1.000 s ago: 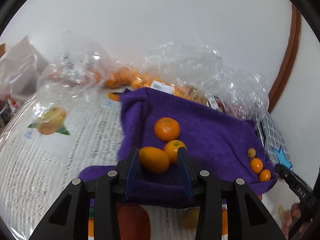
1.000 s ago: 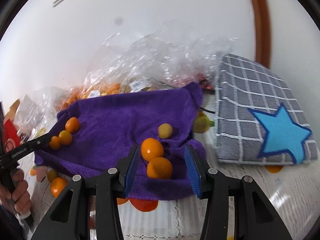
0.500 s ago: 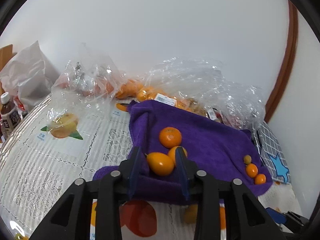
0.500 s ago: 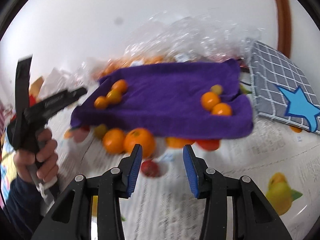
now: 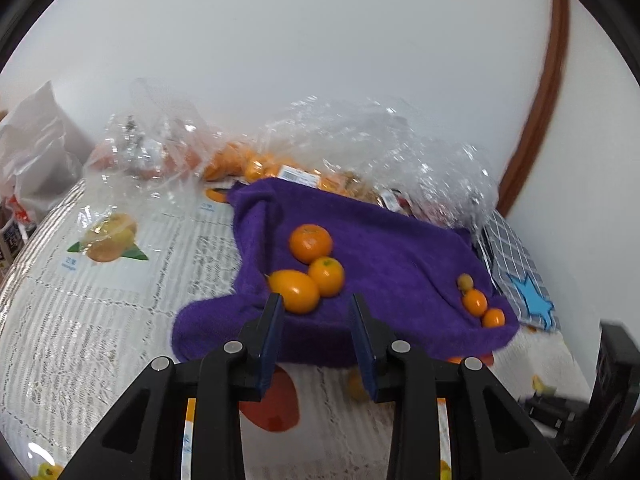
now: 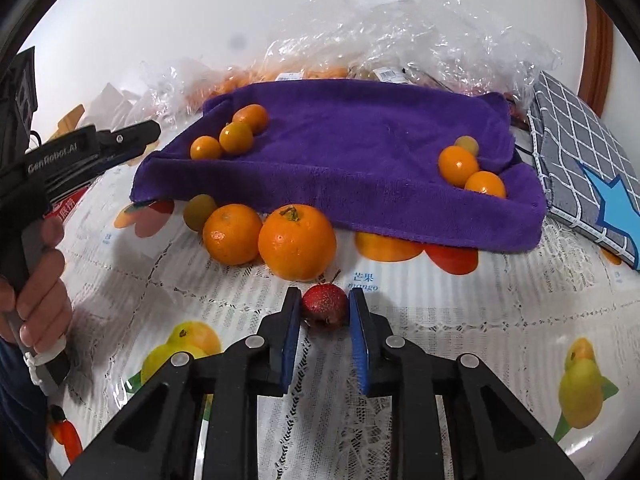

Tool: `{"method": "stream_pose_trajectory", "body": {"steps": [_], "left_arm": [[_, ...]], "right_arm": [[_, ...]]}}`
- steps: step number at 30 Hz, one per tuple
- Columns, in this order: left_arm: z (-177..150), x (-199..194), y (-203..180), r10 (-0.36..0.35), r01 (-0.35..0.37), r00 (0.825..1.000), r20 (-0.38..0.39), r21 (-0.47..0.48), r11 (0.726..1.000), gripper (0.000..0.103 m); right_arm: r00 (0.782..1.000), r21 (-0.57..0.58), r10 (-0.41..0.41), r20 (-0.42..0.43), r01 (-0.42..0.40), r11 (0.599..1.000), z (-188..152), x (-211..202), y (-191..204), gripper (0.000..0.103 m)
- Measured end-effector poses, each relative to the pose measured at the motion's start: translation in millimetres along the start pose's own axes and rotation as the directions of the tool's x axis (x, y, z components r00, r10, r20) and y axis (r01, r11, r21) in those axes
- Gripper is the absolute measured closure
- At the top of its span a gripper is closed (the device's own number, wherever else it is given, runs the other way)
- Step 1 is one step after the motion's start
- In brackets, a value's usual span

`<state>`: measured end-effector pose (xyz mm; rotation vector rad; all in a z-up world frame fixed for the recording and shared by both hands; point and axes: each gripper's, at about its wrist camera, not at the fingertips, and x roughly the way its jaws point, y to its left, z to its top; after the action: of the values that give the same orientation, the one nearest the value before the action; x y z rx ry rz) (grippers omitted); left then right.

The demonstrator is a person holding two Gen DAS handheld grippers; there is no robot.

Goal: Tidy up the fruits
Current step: 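Grasp a small red fruit with the right tool while the left tool grasps a small yellow fruit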

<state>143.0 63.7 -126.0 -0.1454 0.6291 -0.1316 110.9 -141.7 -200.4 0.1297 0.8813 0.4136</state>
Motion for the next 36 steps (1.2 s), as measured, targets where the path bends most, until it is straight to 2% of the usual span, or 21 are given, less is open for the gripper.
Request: {"method": "stream_pose_trajectory", "body": {"steps": [2, 7, 15, 27, 29, 30, 36], "left_arm": [[-5, 1, -5, -0.012, 0.012, 1.000, -0.020, 0.027, 1.000, 0.071], [-12, 4, -16, -0.096, 0.099, 0.993, -0.064, 0.050, 0.994, 0.071], [-22, 22, -20, -0.124, 0.133, 0.979, -0.165, 0.046, 0.990, 0.071], [-30, 46, -27, -0.059, 0.083, 0.957, -0.284, 0.072, 0.994, 0.072], [-30, 44, -28, -0.061, 0.085, 0.960, -0.275, 0.077, 0.993, 0.074], [-31, 44, -27, -0.065, 0.089, 0.959, -0.277, 0.076, 0.993, 0.078], [-29, 36, -22, -0.056, 0.073, 0.969, -0.241, 0.059, 0.996, 0.078]], "right_arm": [[0.999, -0.019, -0.024, 0.025, 0.025, 1.000, 0, -4, -4, 0.079], [0.996, 0.002, -0.065, 0.068, 0.065, 0.998, 3, -12, -33, 0.079], [0.996, 0.107, 0.037, 0.083, -0.046, 0.993, 3, -14, -66, 0.079], [0.997, 0.114, 0.034, 0.068, -0.042, 0.993, 2, -11, -63, 0.079], [0.997, 0.110, 0.035, 0.064, -0.042, 0.993, 2, -10, -63, 0.079], [0.997, 0.110, 0.036, 0.063, -0.043, 0.993, 2, -10, -63, 0.079], [0.997, 0.116, 0.041, 0.065, -0.049, 0.992, 2, -9, -64, 0.079]]}}
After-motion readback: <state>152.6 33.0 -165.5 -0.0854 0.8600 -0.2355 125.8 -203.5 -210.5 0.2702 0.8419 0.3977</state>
